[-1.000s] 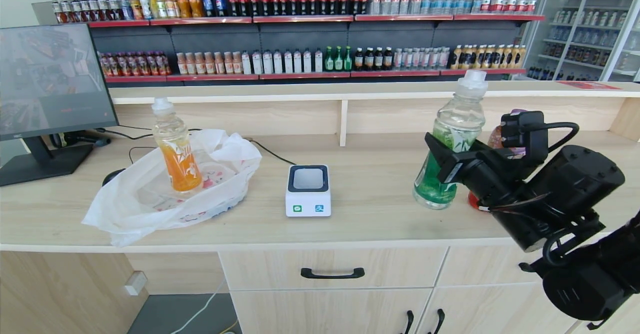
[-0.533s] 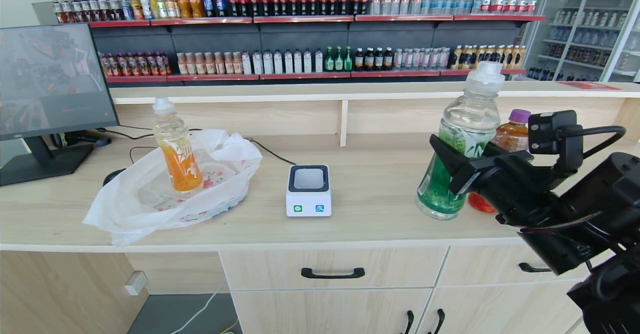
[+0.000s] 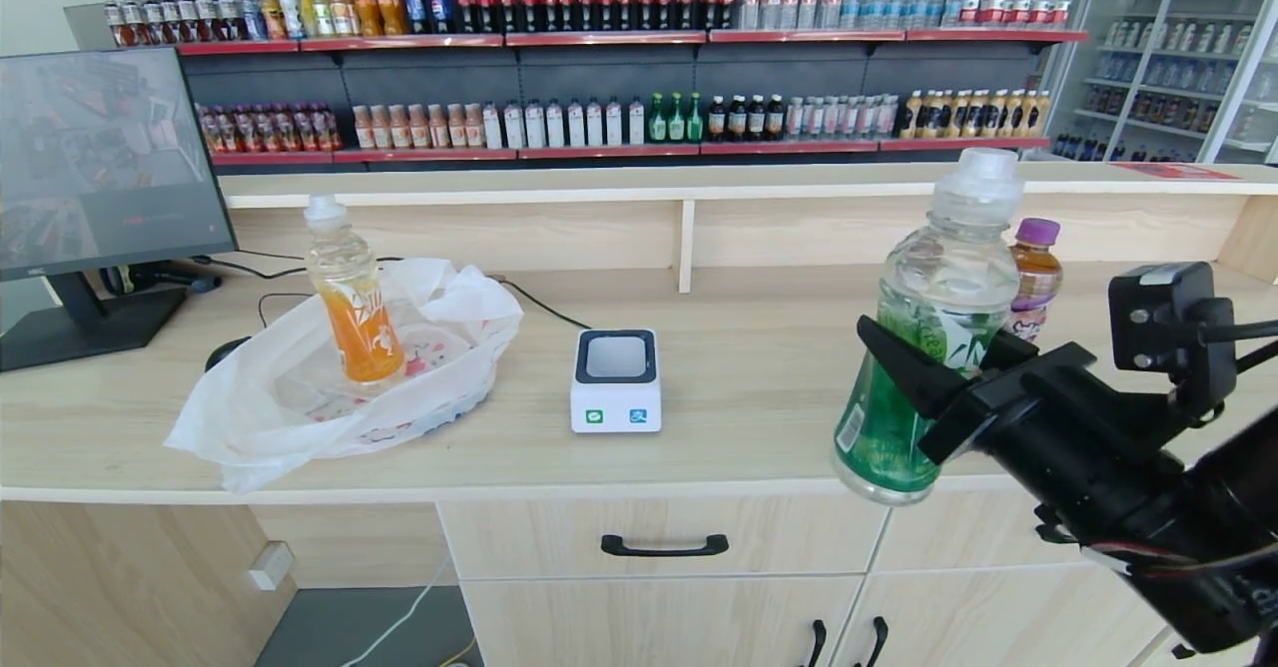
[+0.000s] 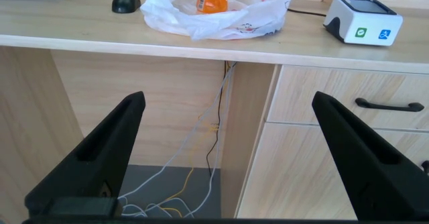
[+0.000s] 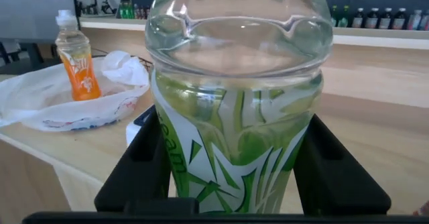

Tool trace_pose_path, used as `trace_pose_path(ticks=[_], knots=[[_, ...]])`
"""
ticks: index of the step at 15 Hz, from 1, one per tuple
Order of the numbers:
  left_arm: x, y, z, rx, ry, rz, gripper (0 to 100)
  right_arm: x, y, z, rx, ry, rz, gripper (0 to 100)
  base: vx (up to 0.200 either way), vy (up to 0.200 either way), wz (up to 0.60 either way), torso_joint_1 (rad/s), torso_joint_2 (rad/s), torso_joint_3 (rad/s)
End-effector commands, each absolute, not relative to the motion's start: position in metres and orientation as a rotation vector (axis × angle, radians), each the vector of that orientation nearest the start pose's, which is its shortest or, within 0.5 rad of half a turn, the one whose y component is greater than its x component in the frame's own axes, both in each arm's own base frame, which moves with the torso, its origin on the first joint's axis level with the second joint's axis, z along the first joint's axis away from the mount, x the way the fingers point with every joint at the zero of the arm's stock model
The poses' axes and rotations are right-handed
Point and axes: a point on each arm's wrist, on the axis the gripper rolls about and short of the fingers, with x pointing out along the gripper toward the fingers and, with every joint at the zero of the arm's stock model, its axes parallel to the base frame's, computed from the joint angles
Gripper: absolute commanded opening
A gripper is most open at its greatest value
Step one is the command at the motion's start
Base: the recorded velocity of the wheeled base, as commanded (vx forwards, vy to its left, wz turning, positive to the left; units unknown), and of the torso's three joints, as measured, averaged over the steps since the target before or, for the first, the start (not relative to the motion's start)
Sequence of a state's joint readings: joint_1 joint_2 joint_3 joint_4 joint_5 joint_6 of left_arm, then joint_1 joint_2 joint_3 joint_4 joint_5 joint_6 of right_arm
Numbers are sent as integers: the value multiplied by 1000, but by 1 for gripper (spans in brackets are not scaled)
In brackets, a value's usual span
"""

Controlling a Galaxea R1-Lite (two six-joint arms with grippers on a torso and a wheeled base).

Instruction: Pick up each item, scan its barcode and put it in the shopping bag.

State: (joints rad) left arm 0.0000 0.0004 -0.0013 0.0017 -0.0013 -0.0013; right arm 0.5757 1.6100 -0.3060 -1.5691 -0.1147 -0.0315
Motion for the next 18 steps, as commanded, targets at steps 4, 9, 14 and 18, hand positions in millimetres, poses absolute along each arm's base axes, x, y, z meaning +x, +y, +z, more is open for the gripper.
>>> trace_pose_path(ticks=[4,9,14,18], knots=[[-23,0,76,-2,0,-2,100,150,122,170,48,-236,693,0,0,0,0,0,0,0],[-23,0,76,-2,0,-2,100,150,126,171,193,-178,835,0,0,0,0,0,0,0],[-23,0,76,-2,0,-2,100,143,149,182,448,-96,987,0,0,0,0,0,0,0],[-23,0,76,-2,0,-2,100,130,159,187,577,-31,1079,0,0,0,0,0,0,0]])
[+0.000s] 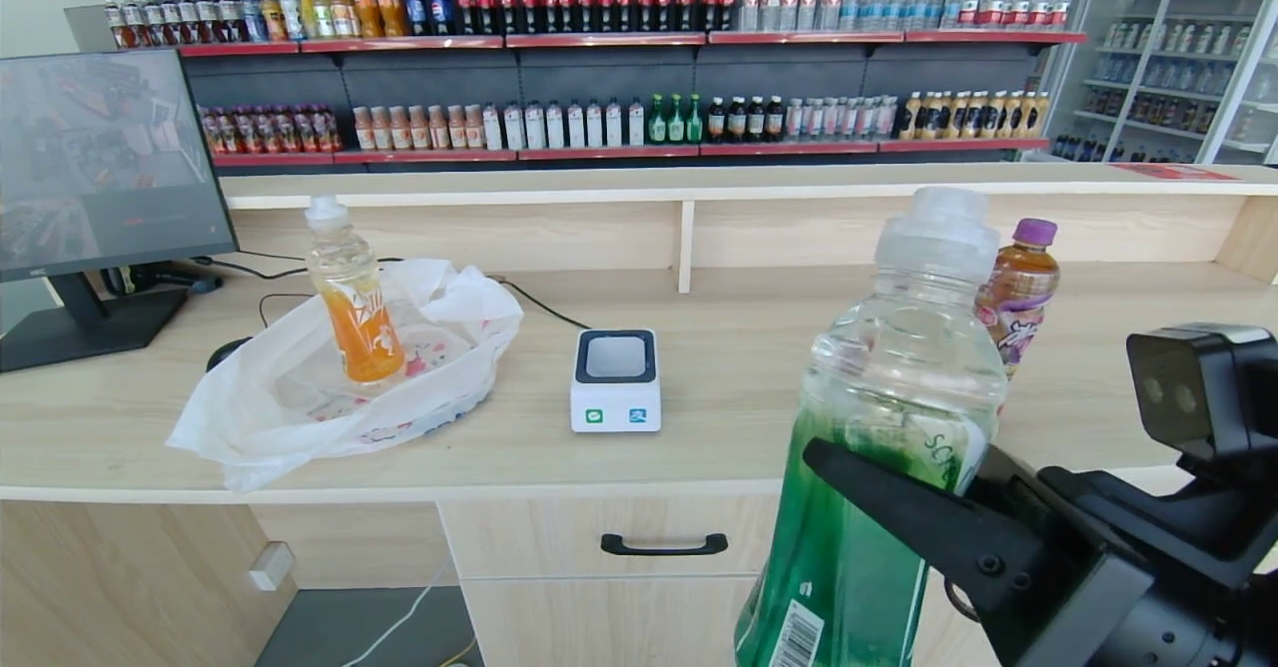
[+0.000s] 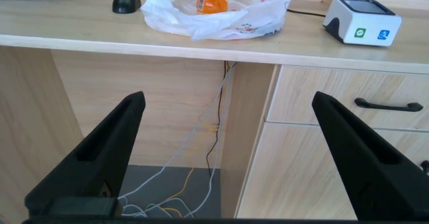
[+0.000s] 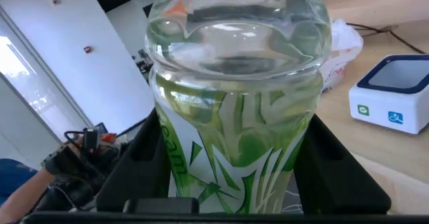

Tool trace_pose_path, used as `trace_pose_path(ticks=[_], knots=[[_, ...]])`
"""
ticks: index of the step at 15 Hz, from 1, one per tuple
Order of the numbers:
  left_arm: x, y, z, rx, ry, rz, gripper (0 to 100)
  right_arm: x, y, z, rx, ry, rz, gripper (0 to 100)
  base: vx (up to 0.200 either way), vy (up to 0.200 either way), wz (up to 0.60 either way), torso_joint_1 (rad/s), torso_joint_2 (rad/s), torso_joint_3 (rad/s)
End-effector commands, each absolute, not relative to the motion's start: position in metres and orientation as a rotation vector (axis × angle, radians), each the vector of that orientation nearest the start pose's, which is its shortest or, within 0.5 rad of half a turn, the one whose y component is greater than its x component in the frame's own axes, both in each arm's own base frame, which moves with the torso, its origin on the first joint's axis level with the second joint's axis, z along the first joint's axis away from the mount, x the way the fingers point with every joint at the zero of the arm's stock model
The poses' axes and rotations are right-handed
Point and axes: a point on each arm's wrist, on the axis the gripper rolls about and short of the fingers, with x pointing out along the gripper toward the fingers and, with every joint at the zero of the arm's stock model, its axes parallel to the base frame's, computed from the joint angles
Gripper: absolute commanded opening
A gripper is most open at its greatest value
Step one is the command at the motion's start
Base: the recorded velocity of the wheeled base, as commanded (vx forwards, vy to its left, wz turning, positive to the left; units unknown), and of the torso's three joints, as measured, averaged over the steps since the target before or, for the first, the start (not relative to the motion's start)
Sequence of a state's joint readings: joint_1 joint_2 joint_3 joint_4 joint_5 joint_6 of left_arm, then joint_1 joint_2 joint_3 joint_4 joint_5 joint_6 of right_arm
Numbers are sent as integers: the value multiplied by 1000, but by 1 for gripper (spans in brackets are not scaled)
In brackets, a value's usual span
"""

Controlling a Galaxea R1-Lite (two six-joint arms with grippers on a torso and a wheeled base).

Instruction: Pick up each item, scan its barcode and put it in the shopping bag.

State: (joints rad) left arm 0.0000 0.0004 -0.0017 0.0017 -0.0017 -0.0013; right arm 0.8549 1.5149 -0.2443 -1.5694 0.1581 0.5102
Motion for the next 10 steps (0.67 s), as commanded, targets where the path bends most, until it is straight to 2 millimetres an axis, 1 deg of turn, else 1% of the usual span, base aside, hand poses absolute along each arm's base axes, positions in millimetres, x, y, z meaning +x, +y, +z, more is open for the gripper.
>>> trace_pose_path(ticks=[1,2,6,10], knots=[[-23,0,76,-2,0,-2,100,131,161,193,610,-44,1087,0,0,0,0,0,0,0],[-23,0,76,-2,0,-2,100,133,163,199,634,-62,1094,0,0,0,0,0,0,0],[-23,0,76,-2,0,-2,100,137,170,214,692,-99,1121,0,0,0,0,0,0,0],[-23,0,75,-2,2,-2,100,128,178,221,740,-90,1184,0,0,0,0,0,0,0]])
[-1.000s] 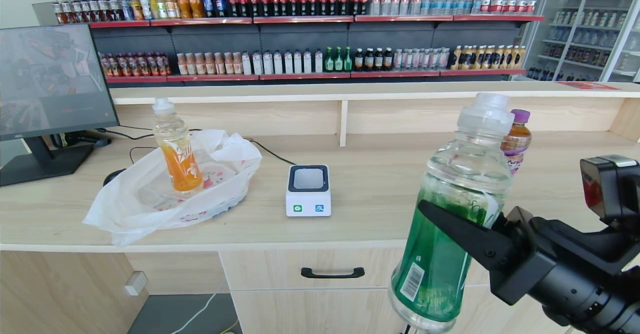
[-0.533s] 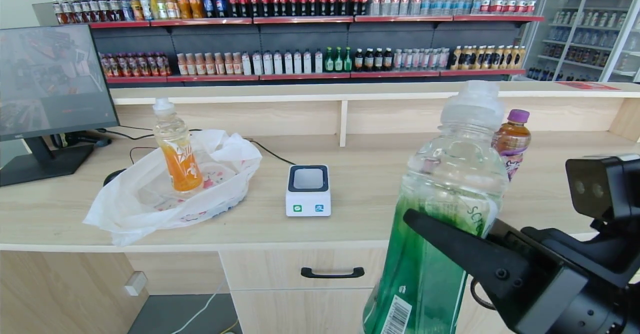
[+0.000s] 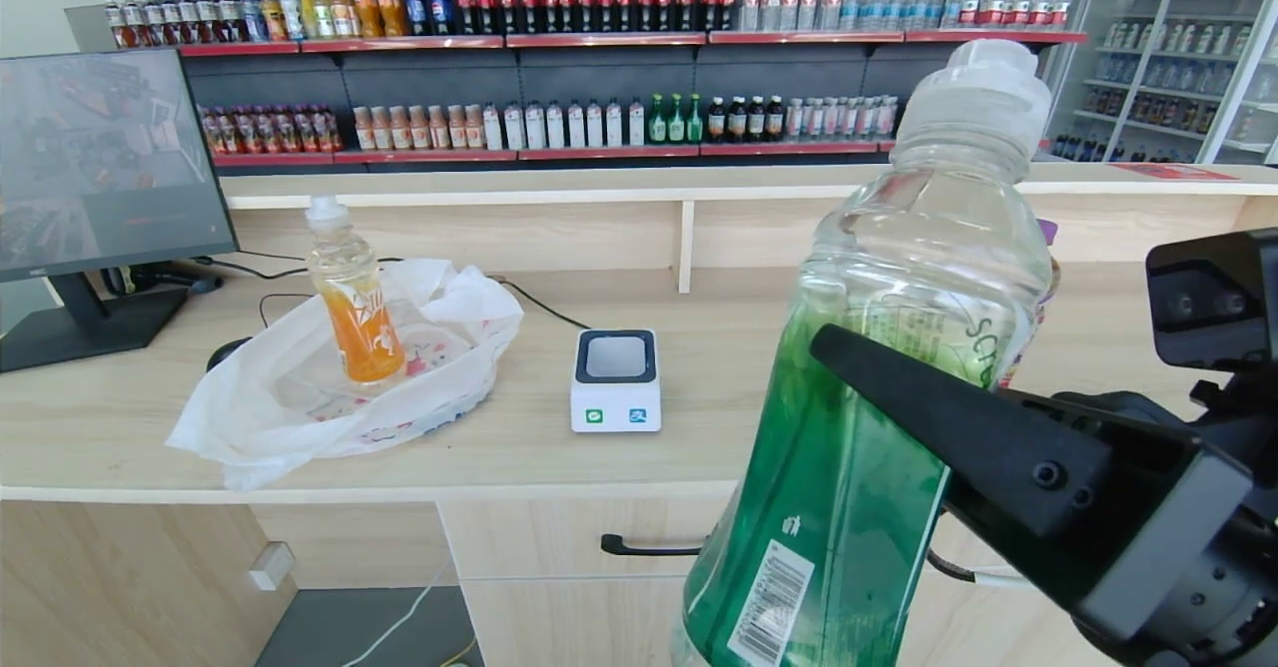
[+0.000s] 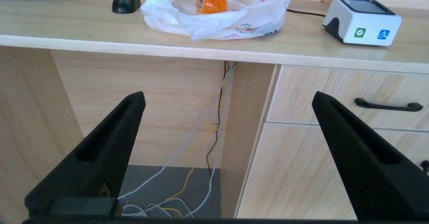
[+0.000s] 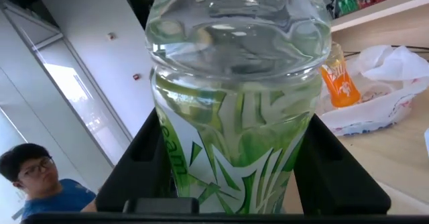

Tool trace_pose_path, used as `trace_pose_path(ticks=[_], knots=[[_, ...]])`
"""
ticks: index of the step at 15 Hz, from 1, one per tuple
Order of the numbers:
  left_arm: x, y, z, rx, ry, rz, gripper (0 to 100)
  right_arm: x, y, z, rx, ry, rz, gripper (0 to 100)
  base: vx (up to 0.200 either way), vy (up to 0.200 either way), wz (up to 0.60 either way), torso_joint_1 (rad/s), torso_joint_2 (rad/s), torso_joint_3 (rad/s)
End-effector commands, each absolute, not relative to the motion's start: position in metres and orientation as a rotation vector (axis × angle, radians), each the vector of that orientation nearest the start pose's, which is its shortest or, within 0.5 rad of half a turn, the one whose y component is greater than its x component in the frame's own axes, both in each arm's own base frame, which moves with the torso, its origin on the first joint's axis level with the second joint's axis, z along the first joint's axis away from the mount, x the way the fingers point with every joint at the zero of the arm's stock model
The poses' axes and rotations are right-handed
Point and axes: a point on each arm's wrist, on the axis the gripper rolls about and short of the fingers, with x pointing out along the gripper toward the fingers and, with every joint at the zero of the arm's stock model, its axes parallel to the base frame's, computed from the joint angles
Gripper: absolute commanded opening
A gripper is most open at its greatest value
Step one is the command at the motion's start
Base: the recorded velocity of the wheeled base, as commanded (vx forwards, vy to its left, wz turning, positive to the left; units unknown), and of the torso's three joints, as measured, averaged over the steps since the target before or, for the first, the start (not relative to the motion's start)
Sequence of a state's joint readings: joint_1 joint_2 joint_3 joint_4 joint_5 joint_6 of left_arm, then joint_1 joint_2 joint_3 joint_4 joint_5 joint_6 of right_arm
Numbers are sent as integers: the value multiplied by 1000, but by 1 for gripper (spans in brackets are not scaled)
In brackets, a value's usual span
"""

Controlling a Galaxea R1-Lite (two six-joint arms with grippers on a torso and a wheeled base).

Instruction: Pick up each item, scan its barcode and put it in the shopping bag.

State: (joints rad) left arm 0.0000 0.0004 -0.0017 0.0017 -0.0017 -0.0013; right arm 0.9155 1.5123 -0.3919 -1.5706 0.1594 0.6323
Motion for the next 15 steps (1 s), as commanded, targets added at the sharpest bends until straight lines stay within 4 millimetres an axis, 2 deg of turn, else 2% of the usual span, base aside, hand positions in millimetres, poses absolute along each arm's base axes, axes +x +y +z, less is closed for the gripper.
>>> trace_pose_path(ticks=[1,15], knots=[[-23,0,76,-2,0,-2,100,128,178,221,744,-89,1186,0,0,0,0,0,0,0],[-23,0,76,-2,0,-2,100,125,177,227,754,-109,1201,0,0,0,0,0,0,0]])
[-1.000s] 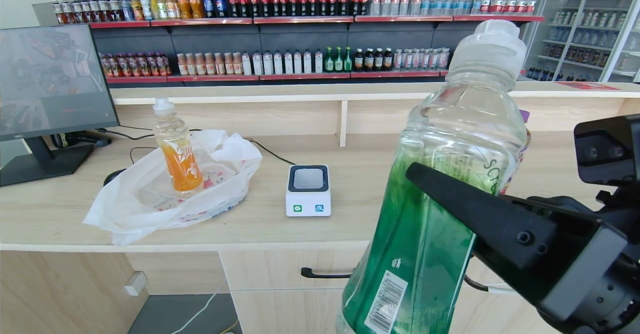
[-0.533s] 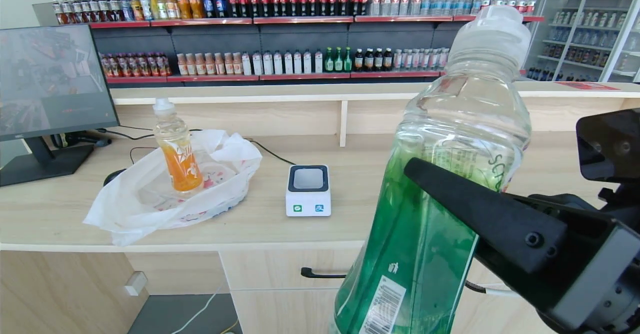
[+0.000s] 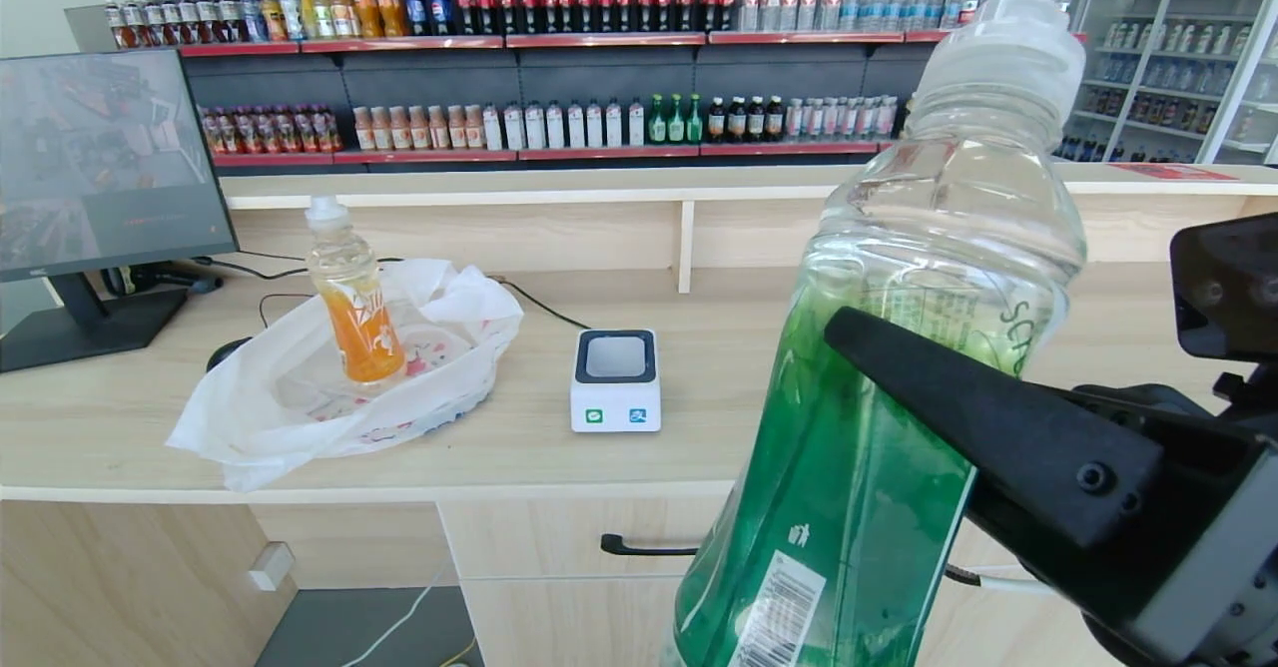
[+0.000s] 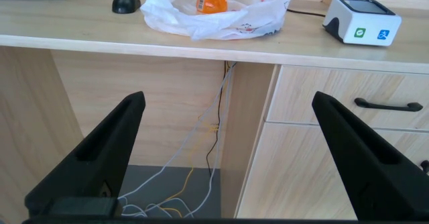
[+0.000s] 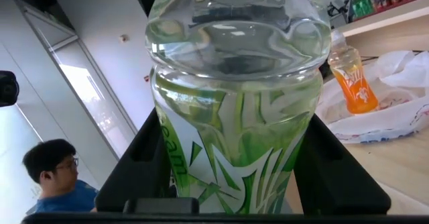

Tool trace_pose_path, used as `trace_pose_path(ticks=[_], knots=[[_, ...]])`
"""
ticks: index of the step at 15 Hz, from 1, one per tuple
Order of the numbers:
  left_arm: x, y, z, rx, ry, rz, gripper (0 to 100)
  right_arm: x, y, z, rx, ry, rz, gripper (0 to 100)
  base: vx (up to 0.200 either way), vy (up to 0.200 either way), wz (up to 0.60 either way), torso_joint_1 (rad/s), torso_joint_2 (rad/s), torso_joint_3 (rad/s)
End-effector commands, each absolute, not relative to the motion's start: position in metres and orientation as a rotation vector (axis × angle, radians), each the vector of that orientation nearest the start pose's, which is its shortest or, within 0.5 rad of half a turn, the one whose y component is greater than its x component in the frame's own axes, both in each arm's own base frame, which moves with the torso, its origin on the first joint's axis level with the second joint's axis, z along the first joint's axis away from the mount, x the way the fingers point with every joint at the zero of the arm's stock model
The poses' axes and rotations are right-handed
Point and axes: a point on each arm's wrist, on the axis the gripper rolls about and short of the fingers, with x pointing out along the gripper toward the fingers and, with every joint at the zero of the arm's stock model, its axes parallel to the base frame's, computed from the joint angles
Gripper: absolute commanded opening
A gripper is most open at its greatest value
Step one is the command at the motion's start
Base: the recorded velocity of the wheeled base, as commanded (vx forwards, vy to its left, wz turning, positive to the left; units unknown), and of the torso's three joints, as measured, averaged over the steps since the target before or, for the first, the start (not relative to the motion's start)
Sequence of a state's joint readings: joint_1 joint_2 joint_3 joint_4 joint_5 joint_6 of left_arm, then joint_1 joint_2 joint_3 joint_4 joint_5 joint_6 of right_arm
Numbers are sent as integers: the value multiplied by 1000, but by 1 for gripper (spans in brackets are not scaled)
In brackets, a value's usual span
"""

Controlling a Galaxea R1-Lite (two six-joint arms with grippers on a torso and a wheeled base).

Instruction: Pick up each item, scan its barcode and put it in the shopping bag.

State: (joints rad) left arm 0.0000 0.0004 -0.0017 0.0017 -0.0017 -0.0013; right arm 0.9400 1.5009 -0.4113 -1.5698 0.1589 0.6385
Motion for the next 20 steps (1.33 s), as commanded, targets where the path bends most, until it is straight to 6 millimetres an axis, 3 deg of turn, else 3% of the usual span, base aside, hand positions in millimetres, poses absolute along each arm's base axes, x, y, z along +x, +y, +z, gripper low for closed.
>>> trace_pose_path(ticks=[1,9,20], knots=[[-23,0,76,-2,0,-2,100,124,177,227,754,-109,1202,0,0,0,0,0,0,0],[-23,0,76,-2,0,-2,100,122,177,227,740,-117,1210,0,0,0,0,0,0,0],[-23,0,76,-2,0,-2,100,120,174,206,573,-119,1171,0,0,0,0,0,0,0]])
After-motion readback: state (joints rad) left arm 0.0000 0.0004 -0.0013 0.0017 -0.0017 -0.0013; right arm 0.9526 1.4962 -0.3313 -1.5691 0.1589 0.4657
